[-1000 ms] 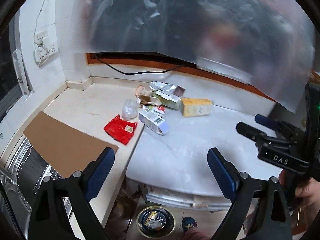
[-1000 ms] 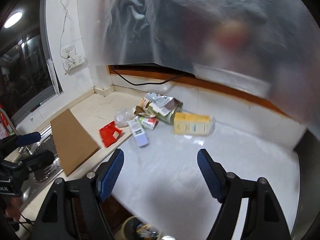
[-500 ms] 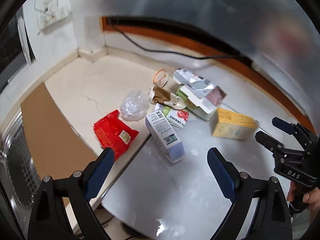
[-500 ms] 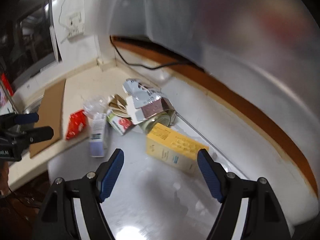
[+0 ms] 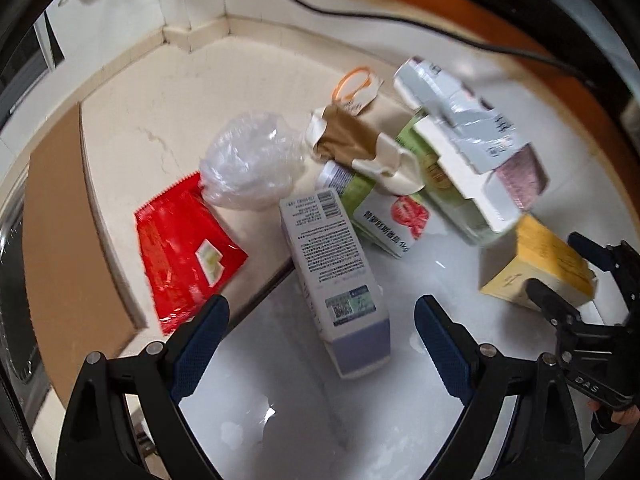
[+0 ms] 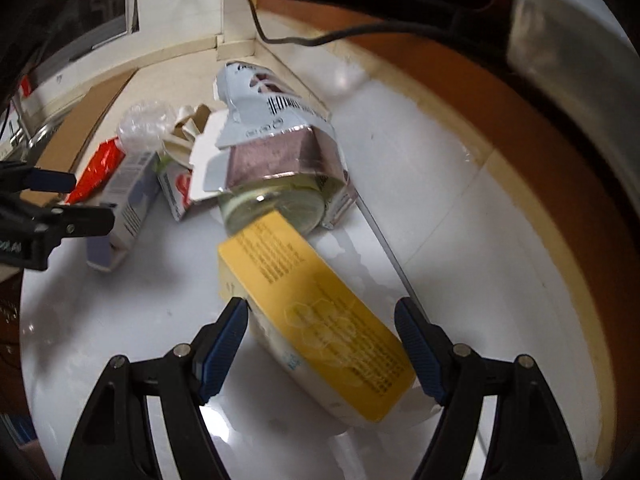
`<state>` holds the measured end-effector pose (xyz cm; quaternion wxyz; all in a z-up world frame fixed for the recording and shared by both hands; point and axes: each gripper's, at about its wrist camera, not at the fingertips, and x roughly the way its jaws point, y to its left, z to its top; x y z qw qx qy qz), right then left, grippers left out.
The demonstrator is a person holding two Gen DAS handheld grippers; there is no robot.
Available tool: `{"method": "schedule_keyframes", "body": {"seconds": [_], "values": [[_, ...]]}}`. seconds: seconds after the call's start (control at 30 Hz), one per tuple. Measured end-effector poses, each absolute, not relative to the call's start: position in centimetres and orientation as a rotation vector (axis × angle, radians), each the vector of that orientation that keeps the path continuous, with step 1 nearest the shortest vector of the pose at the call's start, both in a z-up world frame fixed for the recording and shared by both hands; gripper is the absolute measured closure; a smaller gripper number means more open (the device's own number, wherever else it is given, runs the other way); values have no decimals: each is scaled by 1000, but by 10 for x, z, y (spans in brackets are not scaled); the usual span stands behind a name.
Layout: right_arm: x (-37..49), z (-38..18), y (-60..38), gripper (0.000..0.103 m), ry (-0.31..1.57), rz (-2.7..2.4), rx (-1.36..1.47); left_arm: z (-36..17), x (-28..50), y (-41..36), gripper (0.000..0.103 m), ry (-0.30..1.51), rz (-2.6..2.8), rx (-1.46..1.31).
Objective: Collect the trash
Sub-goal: 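Grasp the white box with the left gripper while the right gripper grasps the yellow box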
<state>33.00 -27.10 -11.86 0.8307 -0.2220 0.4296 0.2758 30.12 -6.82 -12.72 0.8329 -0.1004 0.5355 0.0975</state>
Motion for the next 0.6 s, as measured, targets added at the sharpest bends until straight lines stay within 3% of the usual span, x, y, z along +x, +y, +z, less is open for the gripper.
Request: {"method": "schedule_keyframes", "body": {"seconds": [0.2,0.27,0.33,0.4,0.43,0.5,0.6], "values": [[335,-126,-265,26,925,645,-520,-147,309,-68,15,1176,258,-249],[337,-128,-260,27,932,659,-542,-152,309,-70,22,1193,268,-244],[339,-131,-257,27,963,670,-542,-156,310,-73,35,1206,264,-249],[339,-132,-255,38,997,686,-523,-160,308,-75,44,1214,254,-263],[337,-132,-255,41,1005,691,-516,-160,306,-77,53,1206,252,-257],[333,-130,-256,59,1008,694,-513,-161,303,-85,68,1197,240,-247],[322,-129,-256,63,1030,684,-492,-162,294,-92,69,1198,209,-242]]}}
